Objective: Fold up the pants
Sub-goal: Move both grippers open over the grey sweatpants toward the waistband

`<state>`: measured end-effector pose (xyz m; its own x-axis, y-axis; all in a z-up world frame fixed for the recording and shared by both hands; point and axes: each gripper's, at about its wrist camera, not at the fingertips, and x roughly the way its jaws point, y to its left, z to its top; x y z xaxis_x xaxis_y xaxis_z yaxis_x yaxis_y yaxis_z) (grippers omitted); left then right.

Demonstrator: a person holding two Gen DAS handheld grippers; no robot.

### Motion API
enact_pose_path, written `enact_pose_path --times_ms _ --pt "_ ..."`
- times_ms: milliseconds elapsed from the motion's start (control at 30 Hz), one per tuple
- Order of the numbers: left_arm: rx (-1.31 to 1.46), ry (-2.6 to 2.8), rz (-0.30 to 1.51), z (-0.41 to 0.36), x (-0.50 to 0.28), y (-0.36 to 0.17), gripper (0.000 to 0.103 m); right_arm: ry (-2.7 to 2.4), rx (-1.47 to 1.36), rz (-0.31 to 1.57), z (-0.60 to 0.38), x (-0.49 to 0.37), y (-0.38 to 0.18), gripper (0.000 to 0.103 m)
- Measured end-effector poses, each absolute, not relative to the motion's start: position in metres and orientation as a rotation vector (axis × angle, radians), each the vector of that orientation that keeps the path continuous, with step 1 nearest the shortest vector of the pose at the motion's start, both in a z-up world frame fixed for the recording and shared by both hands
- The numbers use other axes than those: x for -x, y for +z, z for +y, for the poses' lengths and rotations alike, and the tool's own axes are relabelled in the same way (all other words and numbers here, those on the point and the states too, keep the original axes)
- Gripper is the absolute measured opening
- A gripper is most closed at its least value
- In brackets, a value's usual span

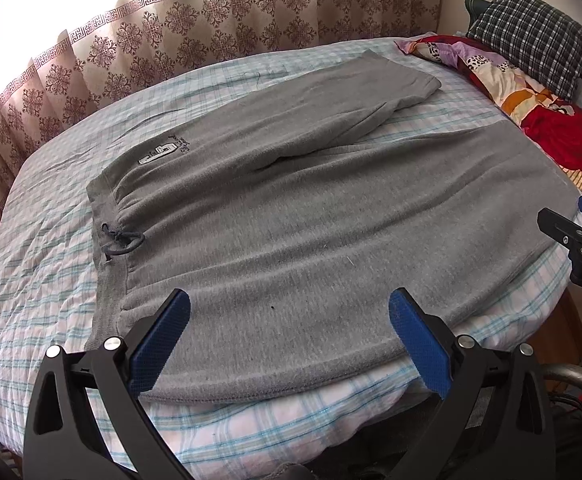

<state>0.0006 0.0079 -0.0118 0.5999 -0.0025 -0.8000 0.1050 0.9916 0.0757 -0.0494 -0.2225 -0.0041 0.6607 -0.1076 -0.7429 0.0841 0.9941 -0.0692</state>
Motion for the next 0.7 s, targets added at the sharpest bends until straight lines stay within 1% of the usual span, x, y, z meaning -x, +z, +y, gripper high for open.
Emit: enact_pose_path --times_ms 200,433,700 --pt "-0.115 -0.086 0.943 0.004 0.000 -0.014 0.100 -0.112 0.029 0.849 -0.223 0.048 -0.005 0.098" --pt "-0.069 -0.117 1.014 0.007 -0.003 -0.027 0.100 -0.116 0.028 0.865 -0.223 0.047 -0.009 0.098" --pt "-0.057 -0.102 1.051 0.010 -0.008 -0.035 0.100 -0.114 0.016 0.915 -0.225 0.041 -0.020 0.098"
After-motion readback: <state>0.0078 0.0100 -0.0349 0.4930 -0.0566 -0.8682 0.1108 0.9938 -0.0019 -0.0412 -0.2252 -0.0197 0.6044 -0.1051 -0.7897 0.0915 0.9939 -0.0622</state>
